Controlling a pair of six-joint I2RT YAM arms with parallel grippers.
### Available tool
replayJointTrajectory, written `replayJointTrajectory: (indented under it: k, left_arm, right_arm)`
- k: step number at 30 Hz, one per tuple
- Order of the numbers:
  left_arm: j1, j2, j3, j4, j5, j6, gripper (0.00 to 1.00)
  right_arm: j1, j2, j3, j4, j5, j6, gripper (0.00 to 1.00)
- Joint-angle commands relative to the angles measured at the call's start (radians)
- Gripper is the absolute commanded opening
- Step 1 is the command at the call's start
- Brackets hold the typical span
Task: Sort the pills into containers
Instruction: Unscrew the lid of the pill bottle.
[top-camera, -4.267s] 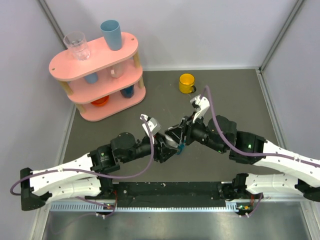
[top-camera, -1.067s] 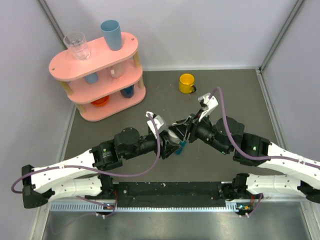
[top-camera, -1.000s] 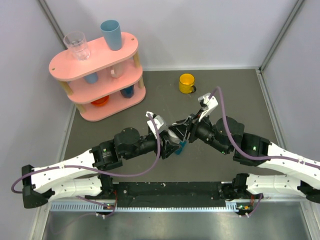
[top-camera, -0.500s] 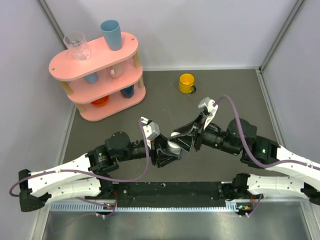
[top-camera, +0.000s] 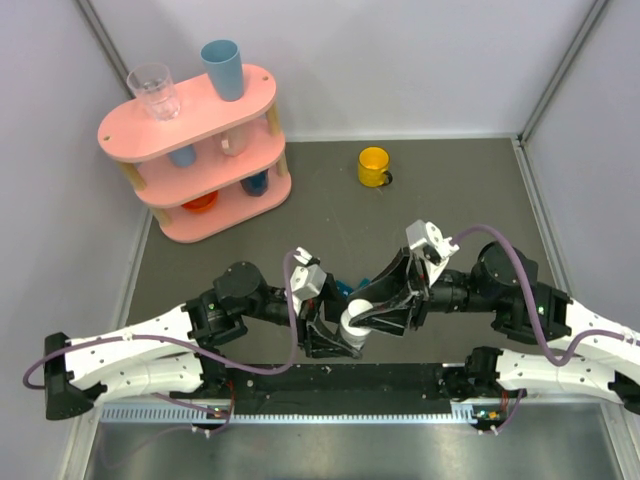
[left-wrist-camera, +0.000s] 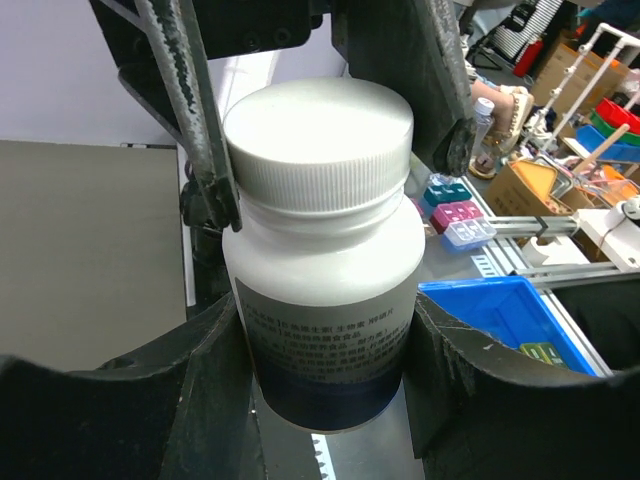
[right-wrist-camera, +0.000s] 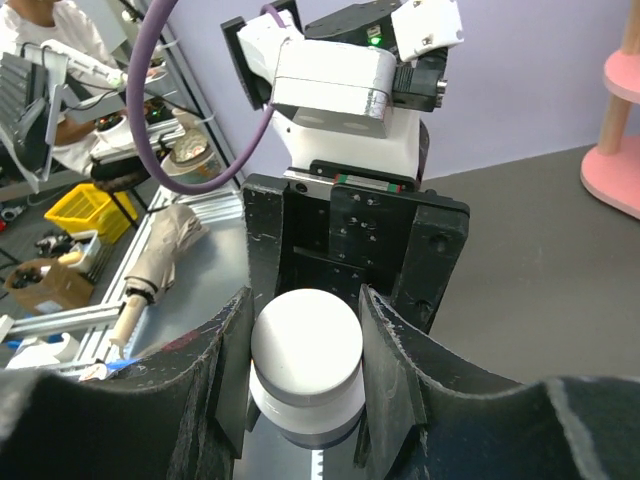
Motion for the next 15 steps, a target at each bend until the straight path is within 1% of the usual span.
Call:
replayJointTrajectory:
  k: [1, 15]
  left_arm:
    - [-0.001, 0.002, 0.036, 0.079, 0.067, 0.000, 0.00]
    - [-0.001, -0.008, 0.016, 0.074, 0.068, -0.001, 0.00]
  right_arm:
    - [0.009, -0.007, 0.000, 0.088, -0.072, -0.016, 0.00]
    - [0.006, -0.012, -0.011, 0.186, -0.092, 0.003, 0.00]
